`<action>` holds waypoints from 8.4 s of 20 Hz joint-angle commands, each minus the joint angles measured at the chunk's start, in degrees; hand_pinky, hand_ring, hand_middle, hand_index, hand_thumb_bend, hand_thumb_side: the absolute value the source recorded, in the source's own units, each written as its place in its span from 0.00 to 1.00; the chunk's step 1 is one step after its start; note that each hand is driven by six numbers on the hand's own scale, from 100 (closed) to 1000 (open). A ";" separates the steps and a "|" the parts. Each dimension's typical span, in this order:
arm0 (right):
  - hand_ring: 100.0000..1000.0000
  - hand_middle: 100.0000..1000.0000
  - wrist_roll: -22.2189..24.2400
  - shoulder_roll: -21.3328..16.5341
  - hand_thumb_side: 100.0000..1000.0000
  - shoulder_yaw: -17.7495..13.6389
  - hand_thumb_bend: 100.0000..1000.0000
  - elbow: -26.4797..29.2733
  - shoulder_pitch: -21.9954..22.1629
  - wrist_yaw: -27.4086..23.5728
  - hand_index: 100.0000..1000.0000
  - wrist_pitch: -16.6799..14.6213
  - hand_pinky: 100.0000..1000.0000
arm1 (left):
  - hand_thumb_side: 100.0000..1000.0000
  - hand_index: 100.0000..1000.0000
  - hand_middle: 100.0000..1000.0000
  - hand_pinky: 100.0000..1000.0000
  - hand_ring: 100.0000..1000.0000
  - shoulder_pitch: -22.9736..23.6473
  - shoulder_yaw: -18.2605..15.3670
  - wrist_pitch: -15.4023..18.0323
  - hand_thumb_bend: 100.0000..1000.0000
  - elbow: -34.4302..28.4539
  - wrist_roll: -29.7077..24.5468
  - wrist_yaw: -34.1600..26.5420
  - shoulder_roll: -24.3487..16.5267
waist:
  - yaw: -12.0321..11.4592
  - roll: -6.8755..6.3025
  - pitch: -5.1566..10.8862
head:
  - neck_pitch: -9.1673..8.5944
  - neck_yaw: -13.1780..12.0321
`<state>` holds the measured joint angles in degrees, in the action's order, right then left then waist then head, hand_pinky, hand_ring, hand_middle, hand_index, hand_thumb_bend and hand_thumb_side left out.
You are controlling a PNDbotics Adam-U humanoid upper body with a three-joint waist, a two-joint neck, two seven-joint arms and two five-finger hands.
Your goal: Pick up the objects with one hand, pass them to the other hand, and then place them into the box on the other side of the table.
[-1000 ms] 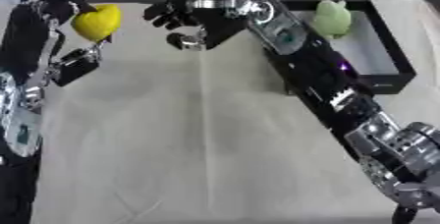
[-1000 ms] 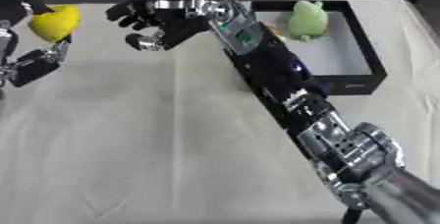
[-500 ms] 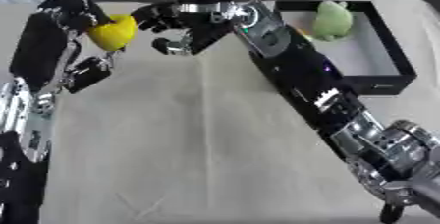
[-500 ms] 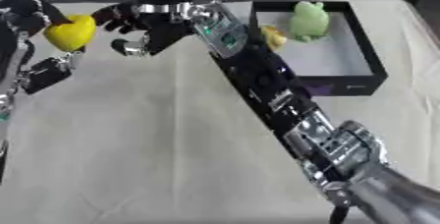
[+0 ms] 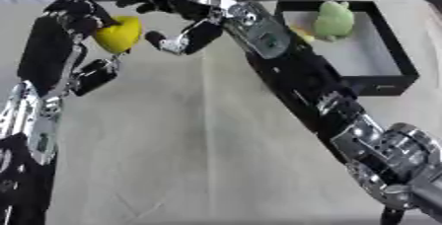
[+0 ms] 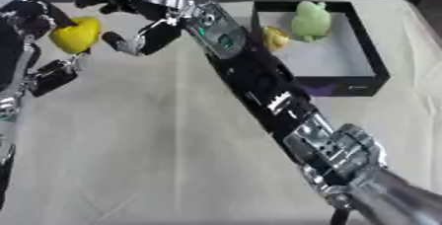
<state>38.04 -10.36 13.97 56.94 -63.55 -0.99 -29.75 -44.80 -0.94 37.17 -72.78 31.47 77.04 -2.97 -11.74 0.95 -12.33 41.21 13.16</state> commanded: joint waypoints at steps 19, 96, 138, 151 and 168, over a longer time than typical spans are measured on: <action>1.00 0.81 7.46 -0.06 0.00 0.59 0.00 -2.87 -1.87 0.81 1.00 -12.05 0.96 | 0.00 0.51 0.43 0.63 0.47 -2.84 0.14 3.67 0.00 1.18 2.55 -2.61 0.78 | 0.05 -0.08 1.06 | 0.94 -0.50; 1.00 0.48 13.92 -0.18 0.13 3.33 0.00 -1.94 -0.06 -4.32 0.81 -15.62 0.92 | 0.00 0.52 0.42 0.61 0.45 -3.76 -0.32 4.30 0.00 1.85 -4.61 -14.90 3.63 | -0.50 0.94 -0.06 | 0.52 -0.65; 1.00 0.14 9.00 -1.38 0.11 2.06 0.00 -1.02 -0.29 -9.71 0.46 -7.07 0.85 | 0.00 0.86 0.70 0.74 0.71 -3.44 0.17 0.91 0.92 2.56 -0.80 -8.06 3.24 | -0.16 0.53 -0.14 | 0.43 -0.76; 1.00 0.13 7.98 -1.85 0.11 1.86 0.00 -0.61 -0.50 -10.39 0.45 -6.41 0.85 | 0.22 0.85 0.71 0.74 0.73 -3.40 0.41 3.98 1.00 3.26 3.09 -1.98 3.30 | -0.08 0.52 -0.18 | -0.22 -0.81; 1.00 0.13 7.47 -2.79 0.11 1.50 0.00 -0.70 -0.58 -10.33 0.45 -6.32 0.85 | 0.47 0.88 0.72 0.74 0.73 -3.01 0.26 3.47 1.00 4.03 5.33 -2.98 2.79 | 0.01 0.46 -0.23 | 0.04 -0.66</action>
<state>38.77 -11.91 15.95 54.96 -62.71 -11.08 -29.04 -46.90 -0.51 36.73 -68.02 32.49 74.32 0.91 -11.76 1.68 -13.48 41.63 12.43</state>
